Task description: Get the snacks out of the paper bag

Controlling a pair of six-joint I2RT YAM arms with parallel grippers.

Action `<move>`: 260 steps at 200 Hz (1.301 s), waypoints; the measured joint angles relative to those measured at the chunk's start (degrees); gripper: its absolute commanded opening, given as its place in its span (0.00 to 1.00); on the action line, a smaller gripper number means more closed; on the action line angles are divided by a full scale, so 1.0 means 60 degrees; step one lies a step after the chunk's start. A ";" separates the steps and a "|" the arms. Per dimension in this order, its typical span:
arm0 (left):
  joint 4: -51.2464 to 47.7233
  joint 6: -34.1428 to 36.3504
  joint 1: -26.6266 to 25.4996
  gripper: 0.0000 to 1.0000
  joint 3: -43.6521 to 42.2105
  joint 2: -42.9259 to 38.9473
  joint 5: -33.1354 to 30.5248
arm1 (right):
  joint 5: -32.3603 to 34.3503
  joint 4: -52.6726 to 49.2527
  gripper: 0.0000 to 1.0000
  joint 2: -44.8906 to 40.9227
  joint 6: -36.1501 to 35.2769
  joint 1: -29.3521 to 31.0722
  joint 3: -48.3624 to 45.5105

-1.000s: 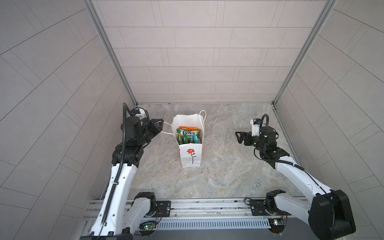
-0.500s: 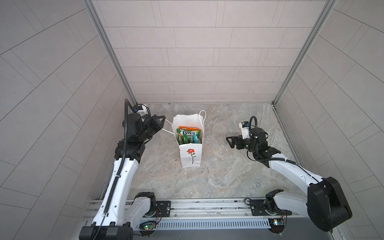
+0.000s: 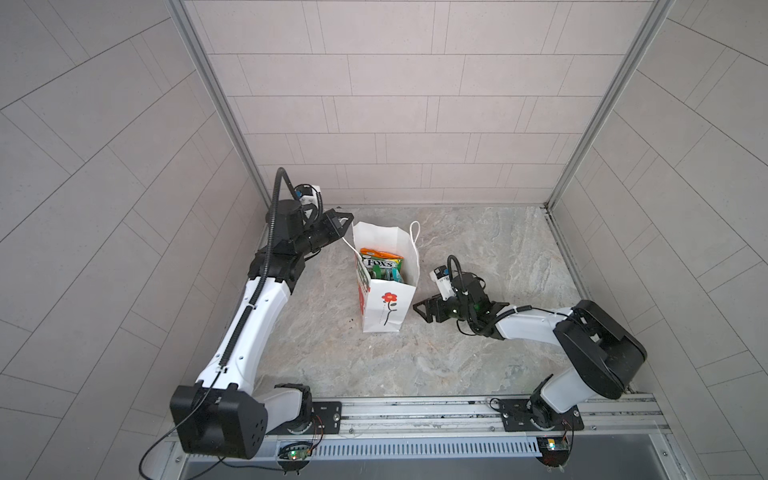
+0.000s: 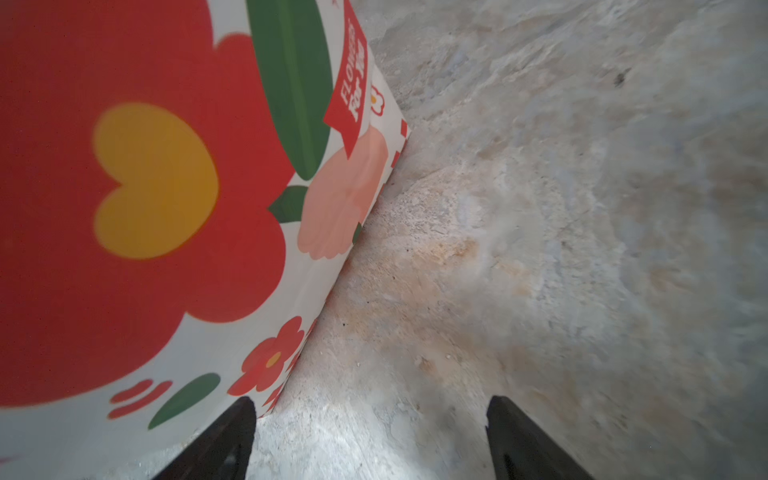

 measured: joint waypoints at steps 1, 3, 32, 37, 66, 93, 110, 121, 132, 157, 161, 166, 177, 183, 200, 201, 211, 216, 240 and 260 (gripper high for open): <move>0.0000 0.0018 -0.0022 0.00 0.0047 0.0051 0.0004 | -0.0011 0.0029 0.87 0.0033 0.0015 0.0015 0.0011; -0.0004 0.0018 -0.0051 0.00 0.0113 0.0109 0.0025 | -0.0025 0.0106 0.87 0.0109 0.0040 0.0047 0.0040; -0.0022 0.0273 -0.0415 0.00 0.1035 0.0994 0.0222 | -0.0102 0.0976 0.87 0.0951 0.0415 0.0488 0.0481; -0.0084 0.0328 -0.0499 0.00 0.1224 0.1144 0.0233 | -0.0098 0.1086 0.87 0.1067 0.0448 0.0546 0.0565; -0.0466 0.0696 -0.0903 0.00 0.2266 0.1840 0.0226 | 0.0000 0.1763 0.87 0.1745 0.0627 0.0867 0.1195; -0.1195 0.1195 -0.1450 0.00 0.3133 0.2331 0.0084 | 0.0226 0.2284 0.87 0.2433 0.0714 0.1060 0.1785; -0.1712 0.1555 -0.1789 0.00 0.3534 0.2532 -0.0135 | 0.0364 0.2441 0.87 0.2885 0.0754 0.1115 0.2186; -0.2018 0.1749 -0.1978 0.00 0.3650 0.2550 -0.0310 | 0.0470 0.2532 0.87 0.3151 0.0758 0.1129 0.2444; -0.2244 0.1927 -0.2157 0.00 0.3672 0.2528 -0.0517 | 0.0517 0.2608 0.87 0.3410 0.0754 0.1133 0.2703; -0.2739 0.2277 -0.2572 0.00 0.3687 0.2433 -0.1031 | 0.0517 0.2787 0.87 0.3909 0.0696 0.1133 0.3213; -0.2812 0.2335 -0.2634 0.00 0.3687 0.2404 -0.1111 | 0.0521 0.2816 0.87 0.3971 0.0678 0.1133 0.3282; -0.2896 0.2386 -0.2699 0.00 0.3687 0.2364 -0.1195 | 0.0510 0.2830 0.88 0.4058 0.0659 0.1137 0.3366; -0.3078 0.2481 -0.2798 0.00 0.3687 0.2259 -0.1359 | 0.0481 0.2849 0.88 0.4226 0.0641 0.1137 0.3541; -0.3162 0.2528 -0.2823 0.00 0.3687 0.2186 -0.1424 | 0.0470 0.2863 0.88 0.4331 0.0637 0.1137 0.3643; -0.3333 0.2667 -0.2874 0.00 0.3683 0.1993 -0.1585 | 0.0455 0.2918 0.88 0.4470 0.0641 0.1137 0.3734; -0.3340 0.2674 -0.2878 0.00 0.3683 0.1978 -0.1596 | 0.0459 0.2914 0.88 0.4470 0.0641 0.1137 0.3727; -0.3391 0.2718 -0.2932 0.00 0.3665 0.1876 -0.1654 | 0.0470 0.2976 0.88 0.4455 0.0637 0.1133 0.3657; -0.3402 0.2758 -0.2969 0.00 0.3625 0.1807 -0.1683 | 0.0495 0.3013 0.88 0.4411 0.0634 0.1129 0.3563; -0.3428 0.2845 -0.3271 0.00 0.3268 0.1443 -0.1770 | 0.0590 0.3075 0.89 0.3785 0.0597 0.1042 0.2528; -0.3432 0.2896 -0.3639 0.00 0.2881 0.1184 -0.1876 | 0.0627 0.2954 0.89 0.2834 0.0495 0.0841 0.1424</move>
